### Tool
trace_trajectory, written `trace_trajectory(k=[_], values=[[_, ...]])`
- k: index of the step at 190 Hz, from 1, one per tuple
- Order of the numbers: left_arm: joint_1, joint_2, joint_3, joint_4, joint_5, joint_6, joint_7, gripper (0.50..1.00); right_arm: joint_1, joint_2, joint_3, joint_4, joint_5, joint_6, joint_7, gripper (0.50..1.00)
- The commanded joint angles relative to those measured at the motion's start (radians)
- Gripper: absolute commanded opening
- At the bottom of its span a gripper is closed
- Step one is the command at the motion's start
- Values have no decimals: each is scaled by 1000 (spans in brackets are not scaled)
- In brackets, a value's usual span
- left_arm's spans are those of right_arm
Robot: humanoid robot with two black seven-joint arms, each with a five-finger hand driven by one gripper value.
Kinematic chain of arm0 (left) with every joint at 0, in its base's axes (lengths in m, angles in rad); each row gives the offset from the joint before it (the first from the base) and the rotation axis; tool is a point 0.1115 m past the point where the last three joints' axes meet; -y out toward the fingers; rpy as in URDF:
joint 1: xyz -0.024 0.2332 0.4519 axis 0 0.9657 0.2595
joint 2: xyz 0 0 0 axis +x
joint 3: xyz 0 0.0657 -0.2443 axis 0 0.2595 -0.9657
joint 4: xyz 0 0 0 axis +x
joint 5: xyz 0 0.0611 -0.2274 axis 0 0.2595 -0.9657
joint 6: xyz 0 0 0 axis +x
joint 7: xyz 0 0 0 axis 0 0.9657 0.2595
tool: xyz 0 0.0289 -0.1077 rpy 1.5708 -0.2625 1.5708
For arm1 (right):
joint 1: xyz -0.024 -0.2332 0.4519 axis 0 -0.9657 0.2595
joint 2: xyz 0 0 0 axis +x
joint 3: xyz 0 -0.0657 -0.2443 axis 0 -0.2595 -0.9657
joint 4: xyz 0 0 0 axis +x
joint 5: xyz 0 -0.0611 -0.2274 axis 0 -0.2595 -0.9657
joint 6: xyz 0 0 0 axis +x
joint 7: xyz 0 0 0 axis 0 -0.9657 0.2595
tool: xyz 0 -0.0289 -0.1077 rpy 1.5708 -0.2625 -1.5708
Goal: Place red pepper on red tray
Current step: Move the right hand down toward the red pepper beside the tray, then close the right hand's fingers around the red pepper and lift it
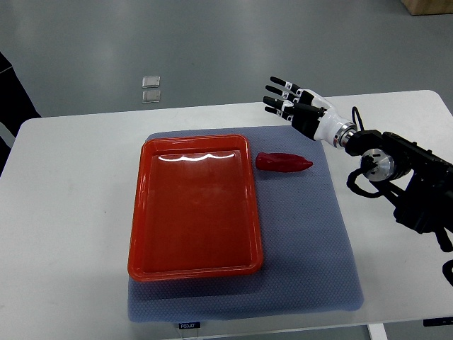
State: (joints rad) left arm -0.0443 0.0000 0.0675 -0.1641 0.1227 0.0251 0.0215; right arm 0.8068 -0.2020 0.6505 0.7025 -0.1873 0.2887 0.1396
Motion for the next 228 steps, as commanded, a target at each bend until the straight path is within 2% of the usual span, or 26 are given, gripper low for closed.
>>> trace_trajectory(k=[1,68,128,162,228], values=[[0,0,0,0,0,2,0,1000,-1,1,1,0,-18,-6,-2,919],[0,0,0,-3,0,1,0,1000,2,-4,-11,-1,-52,-6,-2,917],[0,0,0,-3,0,1,0,1000,58,0,-35,0,-469,3,2,915],[0,0,0,-2,0,2,0,1000,153,-20,-222,0,-721,1,38,915],[0,0,0,-2,0,1,0,1000,285,-62,-543,-1,-937,-11,48,913]])
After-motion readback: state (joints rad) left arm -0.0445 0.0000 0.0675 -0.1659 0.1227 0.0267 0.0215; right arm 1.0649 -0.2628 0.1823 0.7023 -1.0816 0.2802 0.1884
